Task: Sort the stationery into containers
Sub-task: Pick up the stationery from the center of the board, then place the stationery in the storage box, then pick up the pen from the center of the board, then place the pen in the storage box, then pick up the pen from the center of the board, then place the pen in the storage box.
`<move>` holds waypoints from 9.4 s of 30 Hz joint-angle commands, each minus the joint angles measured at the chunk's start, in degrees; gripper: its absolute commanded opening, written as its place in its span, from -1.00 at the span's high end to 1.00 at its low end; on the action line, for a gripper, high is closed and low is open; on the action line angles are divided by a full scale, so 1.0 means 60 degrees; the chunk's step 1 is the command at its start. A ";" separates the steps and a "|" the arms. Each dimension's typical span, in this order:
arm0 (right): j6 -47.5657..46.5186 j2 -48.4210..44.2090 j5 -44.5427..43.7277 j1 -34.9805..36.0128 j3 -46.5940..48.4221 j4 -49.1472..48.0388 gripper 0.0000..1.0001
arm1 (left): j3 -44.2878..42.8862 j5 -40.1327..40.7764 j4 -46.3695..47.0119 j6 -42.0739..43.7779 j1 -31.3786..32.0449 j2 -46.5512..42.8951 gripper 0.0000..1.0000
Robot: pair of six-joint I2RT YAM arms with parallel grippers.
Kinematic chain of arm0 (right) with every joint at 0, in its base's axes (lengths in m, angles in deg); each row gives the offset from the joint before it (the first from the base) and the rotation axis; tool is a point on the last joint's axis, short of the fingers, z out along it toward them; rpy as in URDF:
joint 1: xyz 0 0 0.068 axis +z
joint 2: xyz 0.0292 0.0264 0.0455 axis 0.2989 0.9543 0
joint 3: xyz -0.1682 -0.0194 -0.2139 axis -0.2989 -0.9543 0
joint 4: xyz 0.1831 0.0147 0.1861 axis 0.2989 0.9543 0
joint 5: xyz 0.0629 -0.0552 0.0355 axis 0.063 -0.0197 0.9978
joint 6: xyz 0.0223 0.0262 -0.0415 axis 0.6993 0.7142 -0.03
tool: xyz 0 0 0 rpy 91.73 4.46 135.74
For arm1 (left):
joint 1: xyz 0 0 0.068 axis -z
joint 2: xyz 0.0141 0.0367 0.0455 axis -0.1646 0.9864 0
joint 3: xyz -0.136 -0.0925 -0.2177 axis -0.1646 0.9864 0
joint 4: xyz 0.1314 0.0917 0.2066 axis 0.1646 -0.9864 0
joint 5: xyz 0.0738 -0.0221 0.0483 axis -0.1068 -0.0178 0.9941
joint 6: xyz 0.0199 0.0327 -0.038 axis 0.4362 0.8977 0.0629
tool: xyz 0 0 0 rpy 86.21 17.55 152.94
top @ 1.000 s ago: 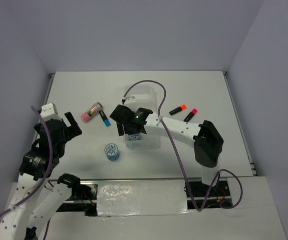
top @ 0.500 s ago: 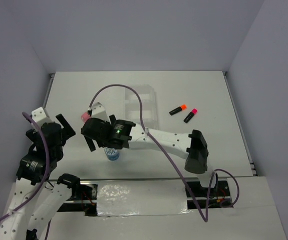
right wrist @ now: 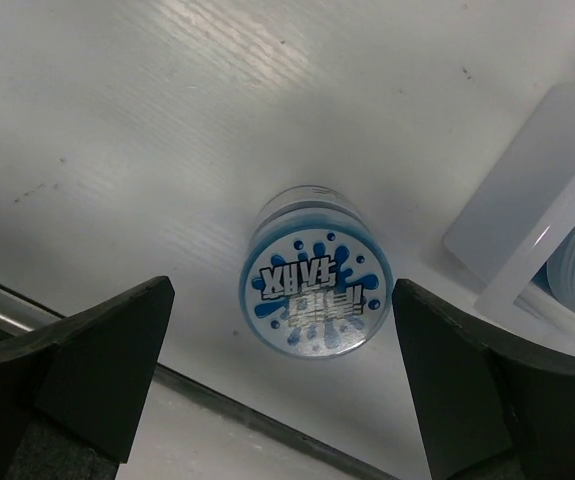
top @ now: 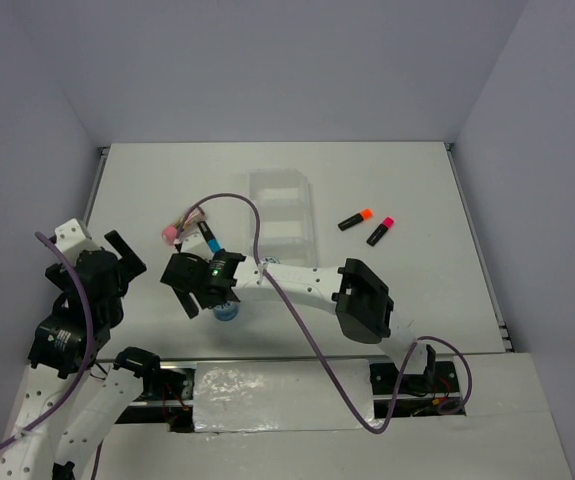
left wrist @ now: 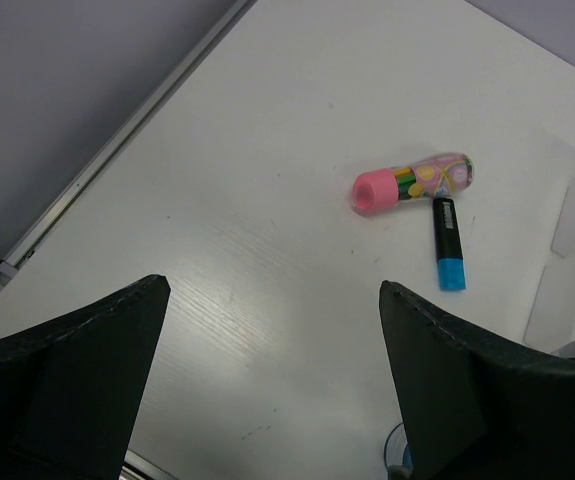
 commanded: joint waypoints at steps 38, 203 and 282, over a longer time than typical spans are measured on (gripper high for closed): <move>-0.0365 -0.4613 -0.0976 -0.1847 -0.2477 -0.0026 0.99 | -0.0212 -0.0349 0.0521 0.0209 -0.0069 0.0324 -0.99; -0.9065 -0.1746 0.4148 -0.5881 -0.2072 -0.3467 -0.40 | 0.0008 -0.1609 0.1195 0.0898 -0.0069 0.0705 -0.99; -0.2560 -1.2336 0.3710 -0.5632 -0.7418 -0.2353 -0.99 | -0.3757 -0.4835 0.3195 0.0582 0.2524 0.9040 1.00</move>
